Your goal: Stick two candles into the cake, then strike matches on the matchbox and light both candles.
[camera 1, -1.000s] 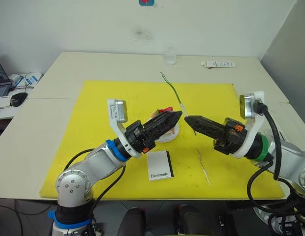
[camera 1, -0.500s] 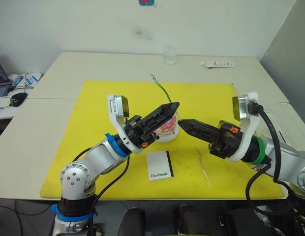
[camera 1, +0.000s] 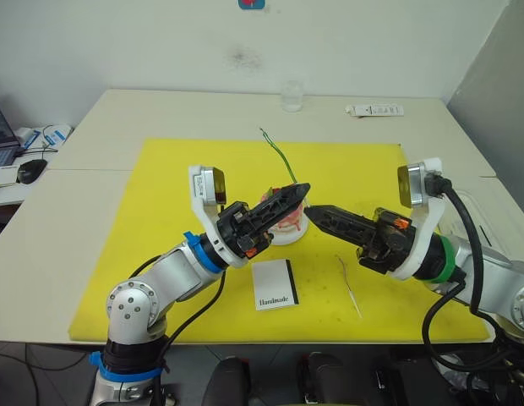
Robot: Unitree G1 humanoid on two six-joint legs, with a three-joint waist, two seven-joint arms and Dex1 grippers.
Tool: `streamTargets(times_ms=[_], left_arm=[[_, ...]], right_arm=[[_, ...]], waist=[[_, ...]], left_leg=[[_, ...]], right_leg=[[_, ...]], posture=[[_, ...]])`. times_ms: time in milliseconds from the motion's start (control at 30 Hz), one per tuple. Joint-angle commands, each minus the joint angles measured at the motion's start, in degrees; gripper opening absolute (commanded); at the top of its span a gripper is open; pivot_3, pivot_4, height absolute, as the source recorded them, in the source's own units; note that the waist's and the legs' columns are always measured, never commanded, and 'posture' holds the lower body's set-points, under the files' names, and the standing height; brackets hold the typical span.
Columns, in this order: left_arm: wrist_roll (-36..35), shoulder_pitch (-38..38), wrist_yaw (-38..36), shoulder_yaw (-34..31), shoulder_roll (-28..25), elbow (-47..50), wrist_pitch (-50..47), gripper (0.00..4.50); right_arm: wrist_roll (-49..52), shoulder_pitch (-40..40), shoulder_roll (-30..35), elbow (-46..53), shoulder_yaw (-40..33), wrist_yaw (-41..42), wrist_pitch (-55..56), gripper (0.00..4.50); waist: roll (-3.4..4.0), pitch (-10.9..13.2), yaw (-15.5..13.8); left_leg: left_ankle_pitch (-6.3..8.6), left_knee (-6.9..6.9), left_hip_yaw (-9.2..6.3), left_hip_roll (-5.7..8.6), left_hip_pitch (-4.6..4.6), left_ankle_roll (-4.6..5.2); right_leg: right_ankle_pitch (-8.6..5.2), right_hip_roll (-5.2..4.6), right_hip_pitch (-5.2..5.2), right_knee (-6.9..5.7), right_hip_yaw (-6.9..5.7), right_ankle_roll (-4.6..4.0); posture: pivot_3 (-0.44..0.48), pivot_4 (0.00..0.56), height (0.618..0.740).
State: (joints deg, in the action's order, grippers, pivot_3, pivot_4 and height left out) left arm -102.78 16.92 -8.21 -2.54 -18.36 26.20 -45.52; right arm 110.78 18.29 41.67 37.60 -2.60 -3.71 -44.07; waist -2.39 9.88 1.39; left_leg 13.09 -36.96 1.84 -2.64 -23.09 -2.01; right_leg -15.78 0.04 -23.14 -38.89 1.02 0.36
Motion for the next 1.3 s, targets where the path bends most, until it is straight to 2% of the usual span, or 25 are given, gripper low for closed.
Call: streamTargets(times_ms=[33,100,267,367,467,600,800,1000,1300], left_arm=[[-0.89,0.18,-1.54,0.29,-0.04,1.1,0.39,0.01],[0.01,0.29,-2.02,0.13,-0.22,1.14,0.46,0.0],[10.41,4.26,-2.85,-1.8,-1.57,2.17,3.62,0.0],[18.78,6.15,-5.82,-2.9,-6.54,2.39,3.87,0.0],[27.04,6.57,-11.18,-3.58,-12.46,2.2,4.5,0.0],[41.59,6.07,-18.19,-3.66,-18.64,-1.87,9.86,0.0],[56.02,3.4,-32.56,1.36,-22.08,-7.49,17.3,0.0],[66.26,6.98,-35.77,4.36,-15.64,-17.02,25.41,0.0],[69.69,10.34,-36.03,2.06,-9.74,-24.4,26.68,0.0]], right_arm=[[1.5,-0.02,0.75,0.89,-0.06,0.23,0.86,0.19],[0.91,-0.18,1.08,0.61,-0.37,0.29,0.85,0.62],[-4.76,-1.34,6.0,0.38,-3.06,4.39,-2.02,2.33],[-18.78,-1.41,11.54,1.95,-4.1,13.67,-3.49,3.41],[-31.68,-0.77,14.48,2.79,-3.45,20.49,-1.43,4.49],[-49.85,0.25,16.8,3.53,0.19,29.66,4.08,4.49],[-59.39,2.3,14.7,3.38,4.02,35.62,5.63,4.49],[-64.3,1.58,11.13,3.47,5.81,37.22,5.31,4.49],[-67.47,1.77,6.35,6.2,7.46,35.44,2.3,4.49]], waist=[[0.0,0.0,0.0],[0.0,0.0,0.0],[-0.01,0.01,-0.08],[0.0,0.01,-0.2],[0.01,0.02,-0.05],[0.03,0.03,-0.07],[0.04,0.05,-0.06],[0.02,0.06,-0.76],[0.02,0.06,-1.12]], left_leg=[[0.0,0.0,0.0,0.0,0.0,0.0],[0.0,0.0,-0.01,-0.01,0.0,0.0],[0.0,0.01,-0.02,0.01,-0.02,0.0],[0.0,0.0,0.0,0.05,-0.03,0.0],[0.0,0.07,0.03,0.0,-0.02,0.0],[0.0,0.18,0.0,-0.01,-0.02,0.0],[0.01,0.27,0.04,-0.08,-0.07,-0.01],[0.01,0.2,-0.03,-0.05,-0.27,0.0],[0.01,0.13,-0.1,-0.08,-0.41,0.01]], right_leg=[[0.0,0.0,0.0,0.0,-0.01,0.0],[0.0,0.0,0.0,0.01,-0.01,0.0],[0.0,0.0,-0.02,0.01,-0.02,0.0],[0.0,0.0,-0.02,0.05,-0.02,0.0],[-0.02,0.02,-0.06,0.11,-0.02,-0.03],[-0.07,0.1,-0.1,0.16,-0.09,-0.11],[-0.08,-0.01,-0.14,0.28,-0.06,-0.12],[-0.08,-0.12,-0.2,0.32,-0.19,-0.12],[-0.06,-0.11,-0.31,0.27,-0.23,-0.09]], posture=[[0.0,0.15,0.74],[0.0,0.15,0.74],[0.0,0.15,0.74],[0.0,0.15,0.74],[0.0,0.15,0.74],[0.0,0.15,0.74],[0.0,0.15,0.74],[0.0,0.15,0.74],[0.0,0.15,0.74]])
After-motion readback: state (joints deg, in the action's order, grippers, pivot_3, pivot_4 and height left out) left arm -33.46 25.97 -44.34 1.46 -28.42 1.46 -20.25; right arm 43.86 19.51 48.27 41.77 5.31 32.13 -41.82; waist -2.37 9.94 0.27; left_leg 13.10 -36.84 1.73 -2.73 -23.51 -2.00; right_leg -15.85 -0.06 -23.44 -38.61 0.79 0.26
